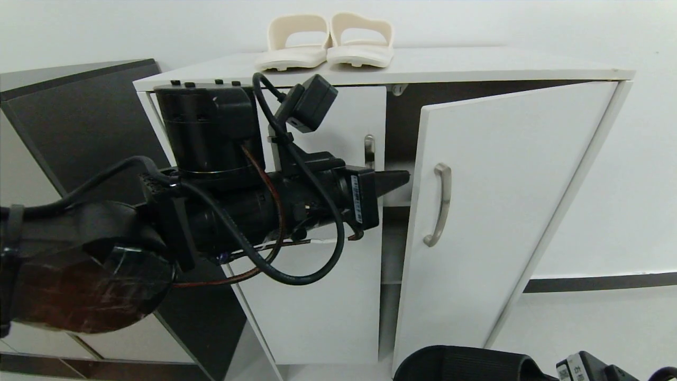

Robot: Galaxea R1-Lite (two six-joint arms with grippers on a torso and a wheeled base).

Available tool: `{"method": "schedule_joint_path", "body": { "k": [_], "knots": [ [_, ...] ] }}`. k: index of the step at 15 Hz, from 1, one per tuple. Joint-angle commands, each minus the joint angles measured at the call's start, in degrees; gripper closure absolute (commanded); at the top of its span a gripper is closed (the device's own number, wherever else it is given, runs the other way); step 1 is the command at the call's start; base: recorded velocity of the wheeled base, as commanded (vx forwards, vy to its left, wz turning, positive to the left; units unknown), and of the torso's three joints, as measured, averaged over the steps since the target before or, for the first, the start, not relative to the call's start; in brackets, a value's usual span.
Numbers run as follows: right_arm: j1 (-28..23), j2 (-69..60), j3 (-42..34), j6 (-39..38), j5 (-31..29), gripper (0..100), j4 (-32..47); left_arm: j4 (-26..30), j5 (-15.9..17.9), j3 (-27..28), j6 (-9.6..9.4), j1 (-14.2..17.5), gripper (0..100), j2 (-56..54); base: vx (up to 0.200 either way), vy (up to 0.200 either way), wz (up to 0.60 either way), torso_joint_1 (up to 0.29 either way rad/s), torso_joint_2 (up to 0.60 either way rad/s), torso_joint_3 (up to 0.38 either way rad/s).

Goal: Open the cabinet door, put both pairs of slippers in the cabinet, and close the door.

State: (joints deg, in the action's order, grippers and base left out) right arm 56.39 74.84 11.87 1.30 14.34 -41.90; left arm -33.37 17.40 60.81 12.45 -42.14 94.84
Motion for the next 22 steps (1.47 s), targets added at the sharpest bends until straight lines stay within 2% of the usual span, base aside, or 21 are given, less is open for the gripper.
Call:
{"method": "schedule_joint_path", "body": {
  "k": [1, 7, 10, 12, 13, 15, 17, 18, 21, 22],
  "knots": [
    [0.0, 0.2, 0.1, 0.0, 0.0, 100, 0.0, -0.2, 0.0, 1.3, 0.03, -0.8, 100, 2.0, 0.000, 0.000, 0.00, 0.000, 0.00, 0.000],
    [0.0, 1.7, -0.1, 0.0, 0.1, 100, -0.1, -0.6, 0.0, 1.5, -0.05, -2.5, 100, 1.9, 0.000, 0.000, 0.00, 0.000, 0.00, 0.000],
    [1.4, 1.4, -1.6, 0.0, 0.3, 100, -0.1, -0.6, -0.1, 1.2, -0.14, -4.0, 100, 1.8, -0.200, 0.000, 0.00, 0.006, 0.00, 0.004],
    [7.0, -2.0, -4.2, 0.9, 0.6, 100, -0.3, -0.3, 0.0, 2.2, -0.14, -9.1, 100, 1.9, -0.200, 0.000, 0.00, 0.002, 0.00, 0.007],
    [8.4, -2.5, -4.9, 2.1, 0.6, 100, -0.4, 0.1, 0.0, 3.9, -0.14, -12.3, 100, 3.2, -0.200, 0.000, 0.00, -0.002, 0.01, 0.002],
    [8.5, -2.2, -5.1, 4.2, 0.7, 100, -0.3, 0.0, 0.0, 5.9, -0.14, -15.1, 100, 6.5, -0.200, 0.000, 0.00, 0.000, 0.00, 0.005],
    [8.3, -1.5, -4.9, 4.0, 0.5, 100, -0.4, -0.5, -0.1, 6.1, 0.03, -15.0, 100, 7.4, -0.200, 0.000, 0.00, 0.005, 0.00, 0.002],
    [7.2, -0.6, -4.2, 3.6, 0.0, 100, -0.5, -1.8, -0.5, 5.6, 0.12, -13.7, 100, 7.3, -0.200, 0.000, 0.00, 0.002, 0.00, 0.007],
    [0.6, 1.4, -1.4, 3.3, -2.9, 100, -0.2, -4.1, -8.6, 1.6, 0.03, -9.5, 100, 3.7, 0.000, 0.000, 0.00, 0.000, 0.00, 0.000],
    [-2.5, 3.8, -0.4, 0.1, -11.0, 100, -0.4, -4.0, -16.3, -2.5, -0.05, -6.7, 100, -1.4, 0.000, 0.000, 0.00, 0.000, 0.00, 0.000]
  ]
}}
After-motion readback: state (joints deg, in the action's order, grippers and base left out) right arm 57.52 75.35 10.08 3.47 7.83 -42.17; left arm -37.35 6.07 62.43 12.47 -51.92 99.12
